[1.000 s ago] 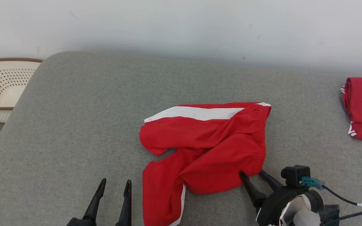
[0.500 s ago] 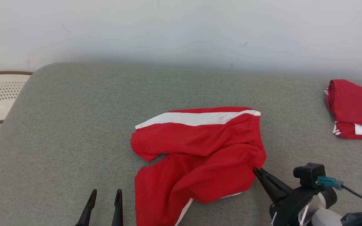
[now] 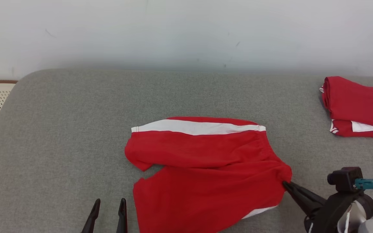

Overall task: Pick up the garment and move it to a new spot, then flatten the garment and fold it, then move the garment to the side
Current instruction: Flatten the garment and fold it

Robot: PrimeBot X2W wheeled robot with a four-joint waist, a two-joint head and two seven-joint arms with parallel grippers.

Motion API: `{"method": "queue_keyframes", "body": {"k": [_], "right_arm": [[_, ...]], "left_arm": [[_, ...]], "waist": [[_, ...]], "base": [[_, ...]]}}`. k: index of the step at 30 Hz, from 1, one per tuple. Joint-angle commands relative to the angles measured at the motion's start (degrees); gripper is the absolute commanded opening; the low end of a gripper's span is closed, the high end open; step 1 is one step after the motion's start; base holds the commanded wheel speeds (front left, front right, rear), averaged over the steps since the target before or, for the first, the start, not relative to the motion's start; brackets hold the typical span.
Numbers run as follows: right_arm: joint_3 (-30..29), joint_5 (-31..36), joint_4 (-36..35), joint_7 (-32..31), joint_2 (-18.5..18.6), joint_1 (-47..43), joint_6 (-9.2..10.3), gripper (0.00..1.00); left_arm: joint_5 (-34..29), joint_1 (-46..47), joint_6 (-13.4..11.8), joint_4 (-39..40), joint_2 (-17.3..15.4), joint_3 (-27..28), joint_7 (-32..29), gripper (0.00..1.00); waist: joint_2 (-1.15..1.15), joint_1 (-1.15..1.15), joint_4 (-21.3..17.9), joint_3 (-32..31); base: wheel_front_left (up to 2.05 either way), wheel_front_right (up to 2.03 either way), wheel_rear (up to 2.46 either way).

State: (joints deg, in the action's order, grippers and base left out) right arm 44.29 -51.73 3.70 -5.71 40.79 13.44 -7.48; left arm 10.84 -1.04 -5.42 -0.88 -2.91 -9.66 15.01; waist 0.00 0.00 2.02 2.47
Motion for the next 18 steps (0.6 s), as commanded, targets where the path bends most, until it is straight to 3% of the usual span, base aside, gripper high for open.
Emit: {"method": "queue_keyframes", "body": {"k": [1,4,11,18], "right_arm": [[-1.3,0.7,-0.3,-0.3,-1.2,-0.7,-0.03,0.0],[-4.8,4.7,2.0,-0.9,-5.3,-0.1,-0.03,0.0],[-6.8,11.7,11.2,-0.4,-13.6,6.0,-0.03,0.0],[-5.3,14.7,22.9,0.8,-17.9,10.8,-0.03,0.0]], "left_arm": [[0.2,0.0,-0.1,-0.2,0.0,0.0,0.2,1.0],[0.0,0.9,0.1,-0.5,0.0,-0.5,0.2,1.0],[-0.6,1.1,0.2,-1.0,0.0,-0.8,0.2,1.0],[-0.5,1.6,0.3,-1.6,0.0,-1.3,0.2,1.0]], "waist": [[0.0,0.0,0.1,0.2],[0.0,0.0,1.0,0.7],[0.0,0.0,2.7,1.2],[0.0,0.0,4.3,0.7]], "base": [[0.0,0.0,0.0],[0.0,0.0,0.0],[0.0,0.0,0.0],[0.0,0.0,0.0]]}}
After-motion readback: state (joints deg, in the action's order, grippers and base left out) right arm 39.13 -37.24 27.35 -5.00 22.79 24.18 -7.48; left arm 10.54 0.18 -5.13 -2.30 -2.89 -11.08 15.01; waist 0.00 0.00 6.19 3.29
